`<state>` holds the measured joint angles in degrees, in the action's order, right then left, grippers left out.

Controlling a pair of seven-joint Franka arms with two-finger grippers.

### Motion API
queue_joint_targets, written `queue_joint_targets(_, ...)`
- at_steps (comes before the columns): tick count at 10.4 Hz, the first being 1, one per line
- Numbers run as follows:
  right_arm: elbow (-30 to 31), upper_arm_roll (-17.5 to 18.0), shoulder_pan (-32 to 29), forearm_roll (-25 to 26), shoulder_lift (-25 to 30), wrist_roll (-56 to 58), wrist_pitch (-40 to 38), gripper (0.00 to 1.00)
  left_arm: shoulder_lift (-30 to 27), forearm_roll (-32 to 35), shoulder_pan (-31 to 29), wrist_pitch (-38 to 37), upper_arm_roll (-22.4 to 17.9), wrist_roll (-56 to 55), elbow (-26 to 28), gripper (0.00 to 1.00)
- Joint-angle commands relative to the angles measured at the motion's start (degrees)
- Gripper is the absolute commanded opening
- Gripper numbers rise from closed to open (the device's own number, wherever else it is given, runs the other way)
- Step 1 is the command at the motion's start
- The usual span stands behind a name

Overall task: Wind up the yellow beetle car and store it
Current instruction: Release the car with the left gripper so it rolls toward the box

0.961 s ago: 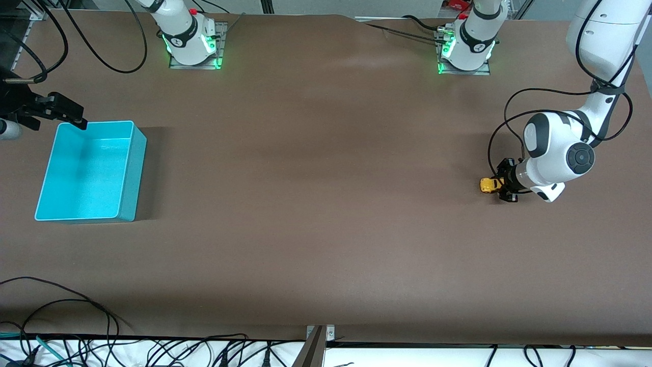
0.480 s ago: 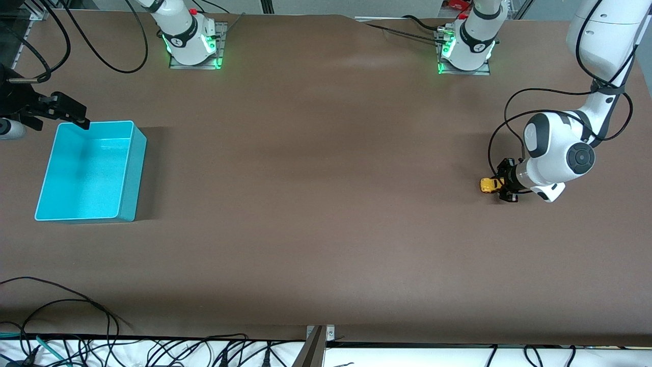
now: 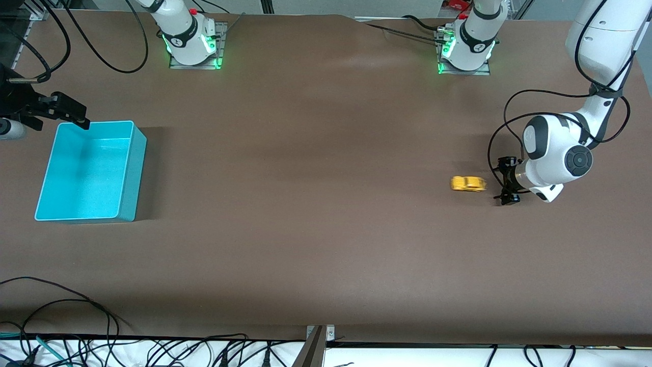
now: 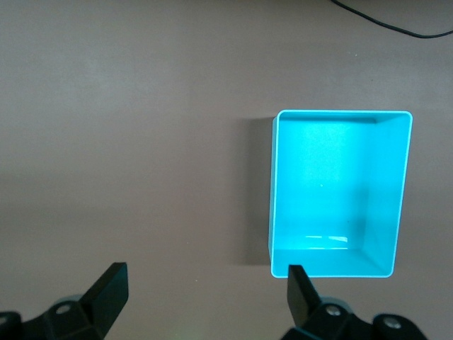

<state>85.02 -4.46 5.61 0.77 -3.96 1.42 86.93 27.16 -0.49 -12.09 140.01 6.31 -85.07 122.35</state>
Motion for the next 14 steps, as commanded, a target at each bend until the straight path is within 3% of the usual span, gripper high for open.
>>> queue_joint_targets(1,-0.12,0.15,0.19,0.37,0.71,-0.72,-1.42,1.00,-0.53,1.37,-0.39,-0.17,0.20,0.35,-0.88,1.00)
queue_joint_targets(7,-0.12,0.15,0.19,0.46,0.80,-0.72,-1.77,1.00,-9.13,1.54,-0.22,-3.77,0.55,6.65,-1.67,0.99)
queue_joint_targets(11,-0.12,0.33,0.28,0.64,1.24,-2.89,-3.43,1.00,-9.32,1.63,0.14,-16.76,0.55,14.21,-10.88,0.99)
queue_joint_targets(14,-0.12,5.86,0.63,5.10,1.24,-14.07,-4.67,1.00,-9.41,1.63,0.40,-18.01,0.81,19.84,-15.38,1.00)
